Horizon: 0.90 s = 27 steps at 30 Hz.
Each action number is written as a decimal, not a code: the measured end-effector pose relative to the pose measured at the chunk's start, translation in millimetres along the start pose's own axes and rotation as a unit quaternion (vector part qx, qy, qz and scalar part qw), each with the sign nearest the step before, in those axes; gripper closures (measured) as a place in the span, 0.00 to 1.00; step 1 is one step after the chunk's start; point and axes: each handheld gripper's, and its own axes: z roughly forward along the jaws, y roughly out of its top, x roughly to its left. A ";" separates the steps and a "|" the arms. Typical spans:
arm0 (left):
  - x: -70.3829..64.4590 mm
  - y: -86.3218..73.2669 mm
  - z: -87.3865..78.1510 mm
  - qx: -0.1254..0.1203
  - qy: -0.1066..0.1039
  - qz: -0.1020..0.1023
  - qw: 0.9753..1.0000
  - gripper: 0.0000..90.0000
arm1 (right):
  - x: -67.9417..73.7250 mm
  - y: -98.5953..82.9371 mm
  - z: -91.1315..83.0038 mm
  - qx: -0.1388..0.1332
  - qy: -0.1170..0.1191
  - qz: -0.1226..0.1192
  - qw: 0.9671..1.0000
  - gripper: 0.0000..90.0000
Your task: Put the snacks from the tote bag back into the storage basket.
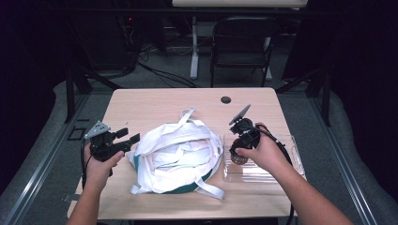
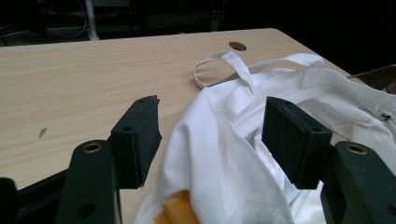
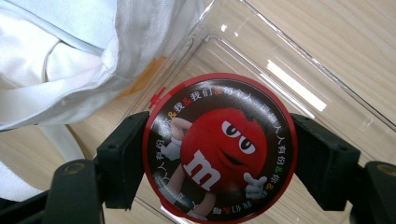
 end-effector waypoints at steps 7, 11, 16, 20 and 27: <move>-0.2 -0.1 0.2 0.000 0.000 0.000 1.000 0.41 | 1.4 -2.7 7.1 0.001 -0.002 -0.003 1.000 0.28; -0.3 -0.2 0.3 0.000 0.000 0.000 1.000 0.41 | 2.3 -4.0 10.8 0.003 0.001 -0.005 1.000 0.28; -0.3 -0.3 0.6 0.001 0.000 0.000 1.000 0.41 | 3.6 -5.8 17.7 0.002 0.005 -0.012 1.000 0.28; -0.4 -0.5 0.9 0.001 0.000 0.000 1.000 0.41 | 2.8 -7.0 23.1 0.001 0.008 -0.012 1.000 0.28; -0.3 -0.5 0.9 0.001 0.000 0.000 1.000 0.41 | 2.1 -8.8 28.6 0.002 0.012 -0.014 1.000 0.28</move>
